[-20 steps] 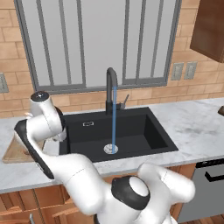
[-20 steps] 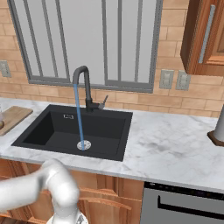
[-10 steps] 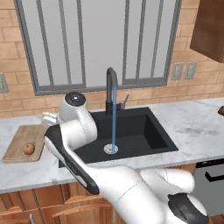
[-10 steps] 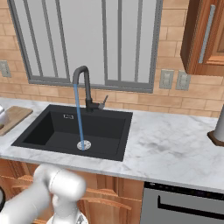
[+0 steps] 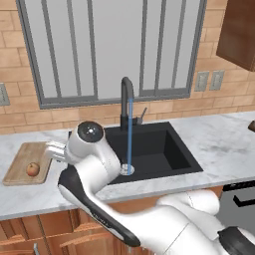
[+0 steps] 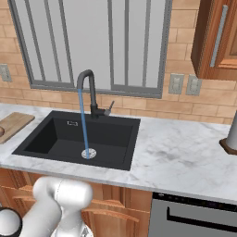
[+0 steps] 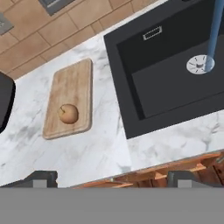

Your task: Pick the peach from the sink and place it on the cutting board to airdry. Then turn off the sink faucet.

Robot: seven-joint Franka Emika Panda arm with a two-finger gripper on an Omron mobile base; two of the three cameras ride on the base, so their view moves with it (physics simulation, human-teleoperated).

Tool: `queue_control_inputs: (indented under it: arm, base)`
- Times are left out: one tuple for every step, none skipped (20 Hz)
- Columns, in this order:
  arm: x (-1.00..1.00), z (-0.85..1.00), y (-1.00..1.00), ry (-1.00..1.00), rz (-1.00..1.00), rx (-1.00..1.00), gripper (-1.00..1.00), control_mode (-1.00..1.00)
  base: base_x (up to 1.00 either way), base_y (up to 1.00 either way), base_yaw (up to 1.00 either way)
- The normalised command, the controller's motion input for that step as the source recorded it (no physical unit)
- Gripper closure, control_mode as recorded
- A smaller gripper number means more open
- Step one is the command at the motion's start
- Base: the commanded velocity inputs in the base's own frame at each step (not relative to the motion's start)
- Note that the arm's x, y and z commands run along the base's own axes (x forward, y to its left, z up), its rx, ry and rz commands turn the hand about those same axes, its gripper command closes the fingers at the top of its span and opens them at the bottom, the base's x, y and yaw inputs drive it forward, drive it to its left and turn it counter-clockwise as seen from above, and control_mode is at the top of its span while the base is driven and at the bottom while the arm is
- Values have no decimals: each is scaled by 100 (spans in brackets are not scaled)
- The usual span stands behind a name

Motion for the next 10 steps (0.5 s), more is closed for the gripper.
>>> queue_control_inputs:
  arm:
    - [-59, 32, -28, -12, 11, -7, -100, -100]
    - [-61, 36, -33, -11, 14, -6, -100, -100]
    - [-64, 43, -36, -7, 15, -7, -100, -100]
    - [-67, 49, -43, -4, 15, -6, -100, -100]
    - [-67, 53, -47, -3, 15, -6, -100, -100]
    - [-69, 57, -54, -1, 16, -4, -100, -100]
    - [-70, 59, -58, 0, 16, -2, -100, -100]
    - [-71, 58, -61, 0, 17, -1, -100, -100]
    - [-72, 56, -62, -1, 17, 0, -100, -100]
    - [-74, 55, -64, -1, 17, 0, -100, -100]
  base:
    - [0, 0, 0]
    - [0, 0, 0]
    - [0, 0, 0]
    - [0, 0, 0]
    - [0, 0, 0]
    - [0, 0, 0]
    - [0, 0, 0]
    - [0, 0, 0]
    - [0, 0, 0]
    - [0, 0, 0]
